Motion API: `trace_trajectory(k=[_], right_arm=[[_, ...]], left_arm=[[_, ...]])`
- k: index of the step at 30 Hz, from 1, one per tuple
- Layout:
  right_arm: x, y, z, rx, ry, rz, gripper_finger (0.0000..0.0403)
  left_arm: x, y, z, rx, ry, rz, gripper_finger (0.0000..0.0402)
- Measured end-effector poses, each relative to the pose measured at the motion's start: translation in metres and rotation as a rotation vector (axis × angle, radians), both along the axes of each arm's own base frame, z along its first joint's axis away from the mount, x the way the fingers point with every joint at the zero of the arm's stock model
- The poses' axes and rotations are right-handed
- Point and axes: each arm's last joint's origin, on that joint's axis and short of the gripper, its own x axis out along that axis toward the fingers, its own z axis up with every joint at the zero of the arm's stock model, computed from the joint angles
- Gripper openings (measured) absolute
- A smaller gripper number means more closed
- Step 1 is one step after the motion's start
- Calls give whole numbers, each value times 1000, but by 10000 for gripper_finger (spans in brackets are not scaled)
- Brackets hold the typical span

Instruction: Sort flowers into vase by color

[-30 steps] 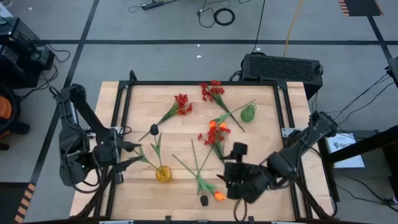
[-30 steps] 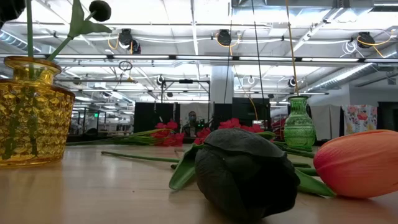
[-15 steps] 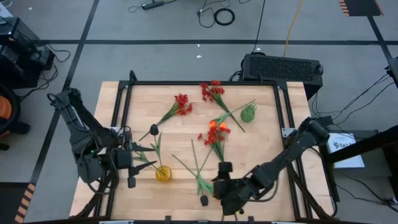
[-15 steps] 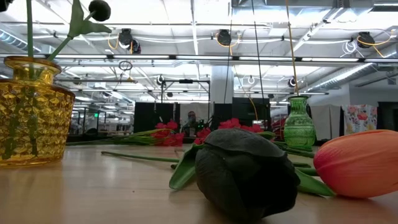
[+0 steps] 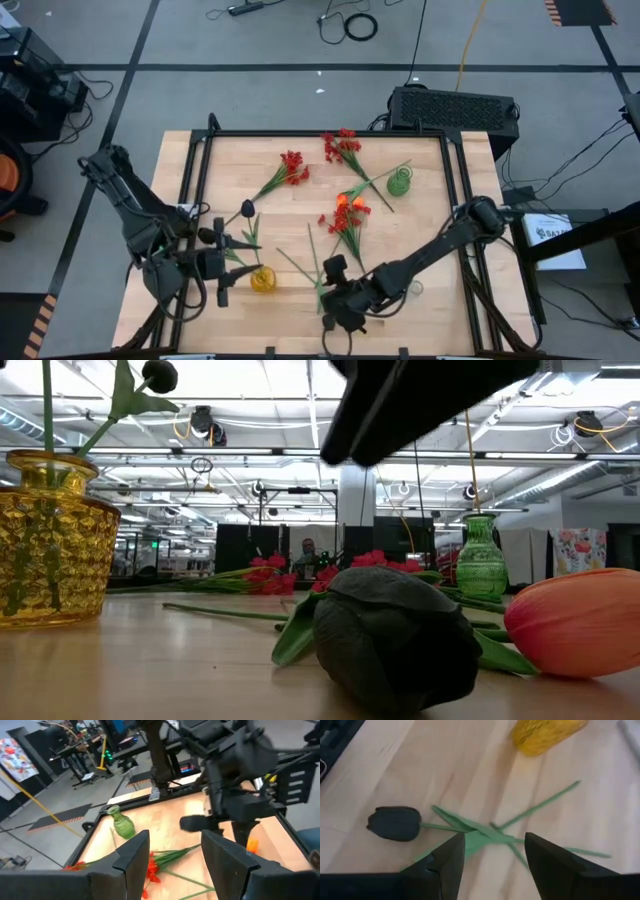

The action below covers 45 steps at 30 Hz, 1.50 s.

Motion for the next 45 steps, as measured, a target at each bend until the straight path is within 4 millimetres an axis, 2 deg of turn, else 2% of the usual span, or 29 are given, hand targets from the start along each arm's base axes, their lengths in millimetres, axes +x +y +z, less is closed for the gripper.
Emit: trace_trajectory(k=[3, 10, 14, 18, 25, 33, 37, 45], right_arm=[[3, 1, -7, 99, 26, -55, 191], [2, 9, -5, 326, 93, -80, 173], [7, 6, -3, 512, 103, -295, 158], [13, -2, -7, 590, 89, -474, 148], [21, -7, -30, 602, 118, -613, 149], [17, -9, -34, 613, 160, -690, 170], [20, -11, -33, 611, 137, -696, 171], [32, -26, -55, 508, 109, -680, 171]], left_arm=[[6, -4, -2, -4, 4, -44, 187], [21, -8, -5, 26, 4, -108, 187], [34, -4, -6, 49, -3, -92, 187], [47, 2, -11, 64, 10, -70, 187], [61, 6, -21, 71, 46, -71, 187], [65, 10, -20, 82, 40, -57, 187], [66, 12, -21, 83, 44, -52, 187], [68, 15, -21, 80, 49, -51, 187]])
